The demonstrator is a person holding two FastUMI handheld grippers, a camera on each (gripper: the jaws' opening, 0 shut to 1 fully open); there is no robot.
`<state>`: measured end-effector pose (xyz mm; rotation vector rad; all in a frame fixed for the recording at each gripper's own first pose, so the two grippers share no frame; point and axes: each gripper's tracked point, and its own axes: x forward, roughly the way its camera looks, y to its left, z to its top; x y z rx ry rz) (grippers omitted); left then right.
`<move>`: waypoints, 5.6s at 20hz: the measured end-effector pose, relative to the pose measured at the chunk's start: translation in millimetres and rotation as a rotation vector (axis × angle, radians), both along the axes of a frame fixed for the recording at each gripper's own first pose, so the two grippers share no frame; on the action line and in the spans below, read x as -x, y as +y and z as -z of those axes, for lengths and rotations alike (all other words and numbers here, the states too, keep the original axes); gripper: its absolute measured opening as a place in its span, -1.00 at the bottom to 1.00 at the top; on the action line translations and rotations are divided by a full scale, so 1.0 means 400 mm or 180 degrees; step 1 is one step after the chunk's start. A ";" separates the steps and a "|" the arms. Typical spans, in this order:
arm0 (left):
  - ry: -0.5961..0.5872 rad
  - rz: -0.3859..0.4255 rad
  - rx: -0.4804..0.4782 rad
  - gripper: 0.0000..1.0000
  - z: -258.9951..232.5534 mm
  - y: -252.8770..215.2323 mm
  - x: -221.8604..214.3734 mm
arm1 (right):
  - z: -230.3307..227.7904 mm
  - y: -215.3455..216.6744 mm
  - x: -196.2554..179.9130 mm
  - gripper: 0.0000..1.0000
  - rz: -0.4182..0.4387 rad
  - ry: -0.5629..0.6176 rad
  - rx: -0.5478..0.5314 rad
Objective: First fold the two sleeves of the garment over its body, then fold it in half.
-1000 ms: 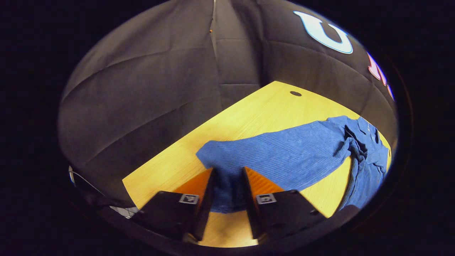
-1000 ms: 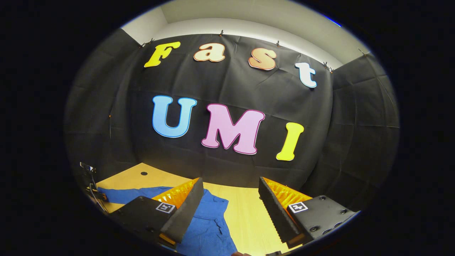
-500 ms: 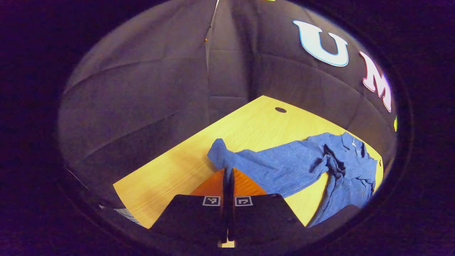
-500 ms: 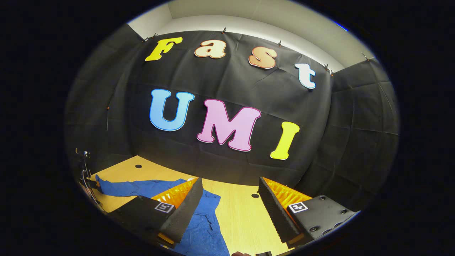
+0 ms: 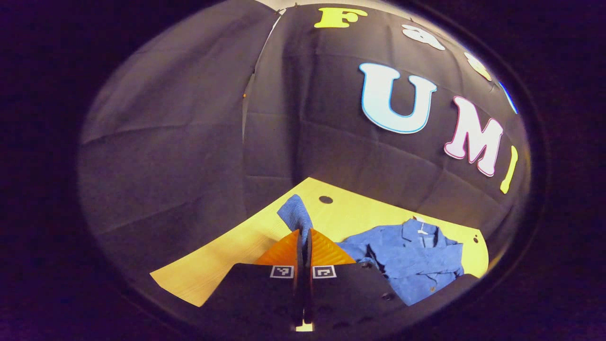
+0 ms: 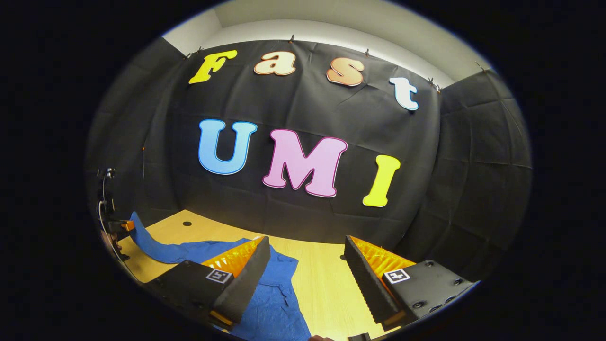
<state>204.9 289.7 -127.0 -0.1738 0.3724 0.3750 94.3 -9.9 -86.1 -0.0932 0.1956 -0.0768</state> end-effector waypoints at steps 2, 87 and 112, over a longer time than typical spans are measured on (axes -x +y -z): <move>-0.0177 0.0136 -0.0066 -1.00 -0.074 -0.059 -0.057 | 0.006 -0.015 0.004 1.00 0.0039 0.0014 -0.0013; 0.2762 0.1289 -0.0066 0.68 0.506 -0.415 0.456 | 0.986 -0.024 0.429 0.77 0.0276 0.3775 -0.0868; 0.2925 0.1387 0.0700 -1.00 0.447 -0.447 0.449 | 0.959 0.089 0.414 -0.94 0.0147 0.4070 -0.1272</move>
